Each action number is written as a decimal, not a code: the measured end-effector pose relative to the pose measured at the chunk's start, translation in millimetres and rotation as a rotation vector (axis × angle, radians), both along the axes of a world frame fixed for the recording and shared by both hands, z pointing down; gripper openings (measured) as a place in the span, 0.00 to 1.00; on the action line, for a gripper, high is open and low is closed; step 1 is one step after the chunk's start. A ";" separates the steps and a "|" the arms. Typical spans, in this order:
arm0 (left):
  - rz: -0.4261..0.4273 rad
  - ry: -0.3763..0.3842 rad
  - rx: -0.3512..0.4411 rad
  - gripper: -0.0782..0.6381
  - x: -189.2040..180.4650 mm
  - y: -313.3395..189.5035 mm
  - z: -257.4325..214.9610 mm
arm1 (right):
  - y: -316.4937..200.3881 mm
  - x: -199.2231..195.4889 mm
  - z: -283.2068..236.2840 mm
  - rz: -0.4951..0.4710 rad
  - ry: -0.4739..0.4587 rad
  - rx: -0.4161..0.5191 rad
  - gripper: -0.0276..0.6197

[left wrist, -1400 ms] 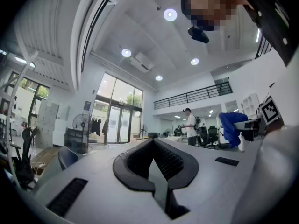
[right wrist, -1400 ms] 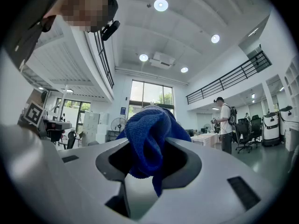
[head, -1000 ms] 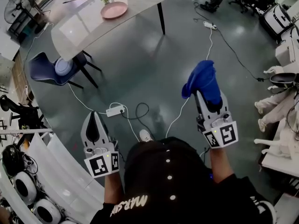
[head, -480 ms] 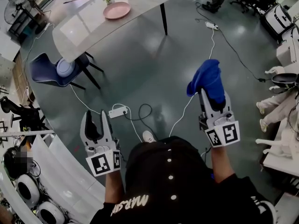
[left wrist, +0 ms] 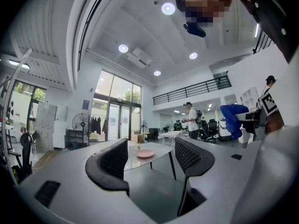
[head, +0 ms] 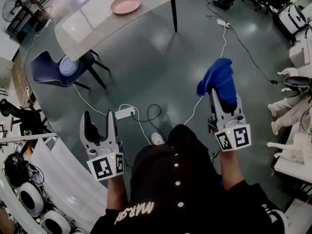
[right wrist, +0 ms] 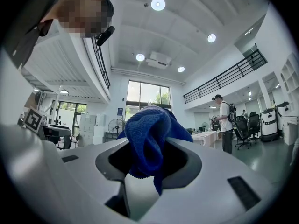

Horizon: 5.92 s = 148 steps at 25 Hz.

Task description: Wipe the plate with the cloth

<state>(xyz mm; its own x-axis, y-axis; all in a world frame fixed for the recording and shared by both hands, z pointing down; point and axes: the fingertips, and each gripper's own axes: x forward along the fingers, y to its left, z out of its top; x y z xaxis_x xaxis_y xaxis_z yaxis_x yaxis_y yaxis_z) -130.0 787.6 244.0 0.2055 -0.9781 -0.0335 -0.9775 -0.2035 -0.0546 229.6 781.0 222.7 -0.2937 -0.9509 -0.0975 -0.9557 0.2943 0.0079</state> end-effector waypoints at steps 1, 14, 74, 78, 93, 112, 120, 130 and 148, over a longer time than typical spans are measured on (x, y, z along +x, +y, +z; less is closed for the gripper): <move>0.001 0.002 0.010 0.54 -1.4 -1.3 -1.6 | -1.4 -2.3 1.1 -0.002 0.000 -0.003 0.28; -0.012 0.046 0.034 0.57 0.9 -43.2 -1.9 | -54.7 -6.3 9.8 -0.036 -0.025 0.000 0.28; -0.189 0.034 0.011 0.56 89.6 -378.5 -6.9 | -452.2 55.8 17.5 -0.248 -0.033 -0.043 0.28; -0.182 0.028 0.006 0.56 91.4 -400.0 -3.6 | -468.1 57.6 17.3 -0.239 -0.029 -0.038 0.28; -0.158 0.027 -0.053 0.56 61.7 -496.0 10.7 | -548.2 28.5 14.8 -0.223 -0.002 -0.030 0.27; -0.070 0.029 -0.087 0.56 3.1 -658.8 -2.1 | -692.7 -33.6 -2.4 -0.168 0.006 -0.035 0.27; -0.051 0.047 -0.088 0.56 -31.9 -706.3 1.4 | -734.9 -66.0 -8.6 -0.145 0.026 -0.026 0.27; -0.019 0.048 -0.091 0.56 -54.2 -750.5 2.0 | -765.7 -81.7 -12.8 -0.105 0.043 -0.019 0.27; -0.032 0.058 -0.194 0.56 -41.2 -837.6 32.3 | -863.0 -80.2 9.5 -0.150 0.061 -0.070 0.27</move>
<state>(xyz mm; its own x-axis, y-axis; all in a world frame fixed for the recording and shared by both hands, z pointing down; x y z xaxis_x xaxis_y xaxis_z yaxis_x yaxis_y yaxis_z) -171.2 -50.0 276.3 0.1772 -0.9734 0.1450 -0.9841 -0.1733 0.0392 149.4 -81.9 232.2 -0.4362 -0.8998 -0.0101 -0.8994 0.4355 0.0385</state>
